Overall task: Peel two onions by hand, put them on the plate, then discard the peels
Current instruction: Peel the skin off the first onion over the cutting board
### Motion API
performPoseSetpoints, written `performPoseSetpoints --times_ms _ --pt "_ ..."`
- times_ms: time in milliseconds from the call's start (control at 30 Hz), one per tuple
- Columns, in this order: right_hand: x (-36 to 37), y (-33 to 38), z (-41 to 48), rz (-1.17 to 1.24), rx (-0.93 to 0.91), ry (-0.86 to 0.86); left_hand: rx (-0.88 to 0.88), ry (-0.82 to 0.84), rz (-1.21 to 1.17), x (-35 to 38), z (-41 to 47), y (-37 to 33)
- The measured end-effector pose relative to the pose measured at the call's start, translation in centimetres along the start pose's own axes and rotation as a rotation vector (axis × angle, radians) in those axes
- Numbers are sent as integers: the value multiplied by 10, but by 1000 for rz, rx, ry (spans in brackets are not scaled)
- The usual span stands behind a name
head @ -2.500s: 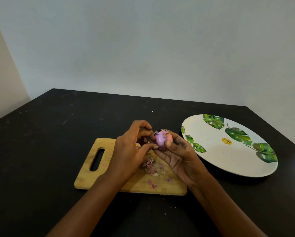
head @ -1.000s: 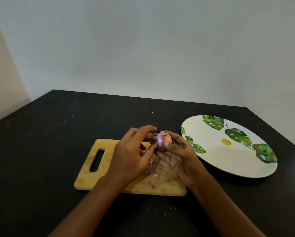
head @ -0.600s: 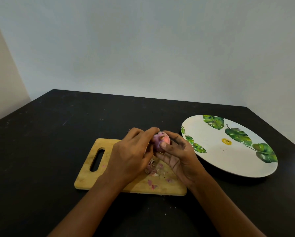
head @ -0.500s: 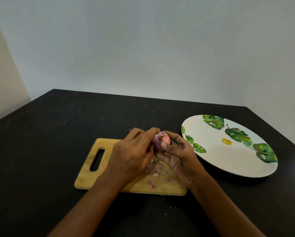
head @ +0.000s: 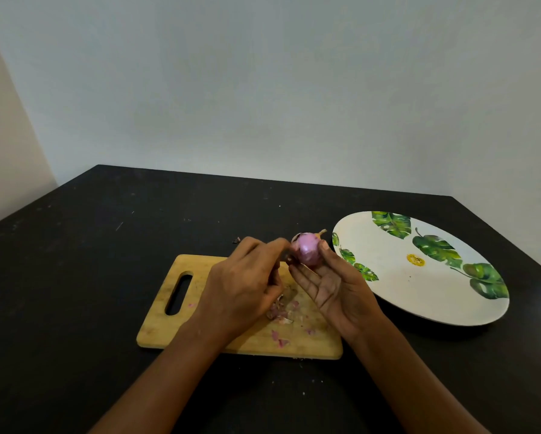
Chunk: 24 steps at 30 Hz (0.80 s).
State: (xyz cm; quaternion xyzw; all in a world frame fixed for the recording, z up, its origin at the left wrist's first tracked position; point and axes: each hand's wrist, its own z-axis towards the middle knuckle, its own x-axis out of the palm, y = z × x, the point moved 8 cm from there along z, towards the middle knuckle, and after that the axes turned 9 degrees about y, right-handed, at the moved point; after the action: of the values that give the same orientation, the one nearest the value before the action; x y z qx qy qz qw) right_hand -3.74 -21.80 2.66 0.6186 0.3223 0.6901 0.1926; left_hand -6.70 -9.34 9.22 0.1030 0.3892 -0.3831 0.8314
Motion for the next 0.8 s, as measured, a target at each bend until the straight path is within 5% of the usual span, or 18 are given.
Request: performPoseSetpoints --times_ms 300,600,800 --pt "-9 -2 1 -79 37 -89 -132 18 -13 5 -2 14" --pt "-6 -2 4 -111 14 6 -471 -132 -604 -1 -7 26" --pt "-3 -2 7 -117 -12 77 -602 -166 -695 2 -12 32"
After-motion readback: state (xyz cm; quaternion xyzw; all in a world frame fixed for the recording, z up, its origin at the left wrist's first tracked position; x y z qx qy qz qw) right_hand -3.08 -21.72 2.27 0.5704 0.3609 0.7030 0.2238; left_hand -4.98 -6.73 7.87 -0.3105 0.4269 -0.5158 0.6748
